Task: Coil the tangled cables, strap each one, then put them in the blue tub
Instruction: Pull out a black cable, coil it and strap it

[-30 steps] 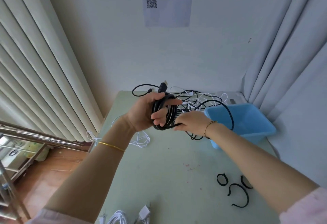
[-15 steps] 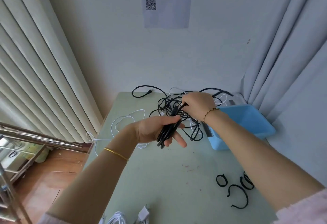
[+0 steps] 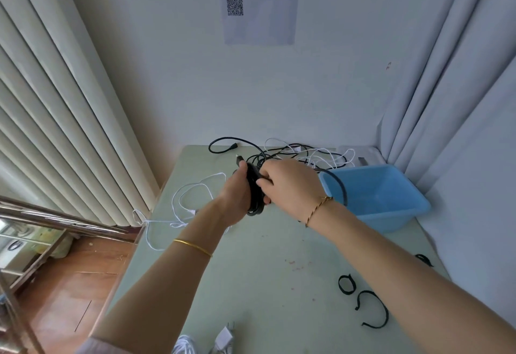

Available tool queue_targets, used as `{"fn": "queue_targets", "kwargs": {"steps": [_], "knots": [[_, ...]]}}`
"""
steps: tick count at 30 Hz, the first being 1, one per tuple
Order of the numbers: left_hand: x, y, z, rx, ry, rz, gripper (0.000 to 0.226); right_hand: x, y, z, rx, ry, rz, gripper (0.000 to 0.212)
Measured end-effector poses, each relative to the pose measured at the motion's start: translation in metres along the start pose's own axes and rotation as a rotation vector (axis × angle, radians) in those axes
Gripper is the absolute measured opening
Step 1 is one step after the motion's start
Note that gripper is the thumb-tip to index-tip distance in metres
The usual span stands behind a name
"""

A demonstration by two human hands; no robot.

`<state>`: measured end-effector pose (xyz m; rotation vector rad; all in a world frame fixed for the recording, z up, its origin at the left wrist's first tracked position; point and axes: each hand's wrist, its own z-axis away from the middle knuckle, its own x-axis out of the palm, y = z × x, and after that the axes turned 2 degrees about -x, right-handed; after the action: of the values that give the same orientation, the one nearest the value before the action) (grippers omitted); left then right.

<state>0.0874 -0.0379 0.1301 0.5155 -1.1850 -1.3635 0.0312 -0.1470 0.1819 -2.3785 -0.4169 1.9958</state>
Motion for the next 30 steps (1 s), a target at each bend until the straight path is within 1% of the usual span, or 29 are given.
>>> {"fn": "queue_targets", "kwargs": {"steps": [1, 3, 4, 6, 7, 8, 9, 10, 11, 13, 15, 17, 19, 20, 22, 24, 26, 28, 30], "knots": [[0.002, 0.005, 0.001, -0.029, 0.046, 0.202, 0.046, 0.003, -0.002, 0.004, -0.009, -0.011, -0.029, 0.016], [-0.005, 0.009, -0.006, -0.067, 0.028, 0.103, 0.05, 0.011, -0.005, 0.01, -0.04, -0.021, -0.077, 0.015], [-0.003, 0.011, -0.007, -0.092, -0.002, 0.112, 0.059, 0.016, -0.005, 0.012, -0.051, -0.022, -0.1, 0.015], [-0.004, 0.017, -0.004, -0.041, -0.077, 0.057, 0.086, 0.027, -0.004, 0.018, -0.055, -0.023, -0.157, 0.017], [-0.004, 0.022, -0.001, 0.007, -0.109, 0.094, 0.09, 0.034, -0.002, 0.021, -0.06, -0.033, -0.191, 0.018], [-0.006, 0.025, -0.001, 0.058, -0.159, 0.147, 0.085, 0.041, 0.001, 0.024, -0.077, -0.05, -0.223, 0.018], [-0.008, 0.028, -0.002, 0.094, -0.178, 0.188, 0.075, 0.049, 0.004, 0.027, -0.1, -0.075, -0.249, 0.018], [-0.007, 0.033, 0.001, 0.109, -0.207, 0.211, 0.064, 0.057, 0.008, 0.03, -0.118, -0.109, -0.286, 0.019], [-0.009, 0.034, 0.002, 0.112, -0.232, 0.217, 0.058, 0.063, 0.013, 0.031, -0.111, -0.162, -0.347, 0.02], [-0.011, 0.034, 0.005, 0.09, -0.26, 0.169, 0.056, 0.073, 0.023, 0.031, -0.078, -0.257, -0.436, 0.023], [-0.012, 0.035, 0.011, 0.065, -0.321, 0.108, 0.056, 0.081, 0.036, 0.025, -0.073, -0.312, -0.368, 0.024], [-0.014, 0.036, 0.015, 0.04, -0.414, 0.057, 0.059, 0.09, 0.049, 0.016, -0.078, -0.405, -0.198, 0.02], [-0.018, 0.039, 0.017, -0.005, -0.526, -0.008, 0.059, 0.097, 0.065, 0.01, -0.037, -0.508, -0.043, 0.021], [-0.02, 0.04, 0.019, -0.036, -0.597, -0.065, 0.059, 0.099, 0.073, 0.008, -0.016, -0.529, 0.017, 0.022], [-0.023, 0.04, 0.024, -0.105, -0.76, -0.182, 0.06, 0.094, 0.086, 0.004, 0.02, -0.477, 0.104, 0.022], [-0.024, 0.035, 0.027, -0.176, -0.868, -0.311, 0.063, 0.081, 0.091, -0.003, 0.028, -0.358, 0.186, 0.019], [-0.022, 0.027, 0.029, -0.255, -0.868, -0.397, 0.06, 0.061, 0.089, -0.014, 0.013, -0.235, 0.282, 0.019], [-0.02, 0.02, 0.027, -0.317, -0.843, -0.426, 0.059, 0.043, 0.084, -0.027, -0.014, -0.126, 0.371, 0.021], [-0.018, 0.019, 0.026, -0.322, -0.822, -0.442, 0.057, 0.031, 0.079, -0.036, -0.037, -0.091, 0.441, 0.02]]}}
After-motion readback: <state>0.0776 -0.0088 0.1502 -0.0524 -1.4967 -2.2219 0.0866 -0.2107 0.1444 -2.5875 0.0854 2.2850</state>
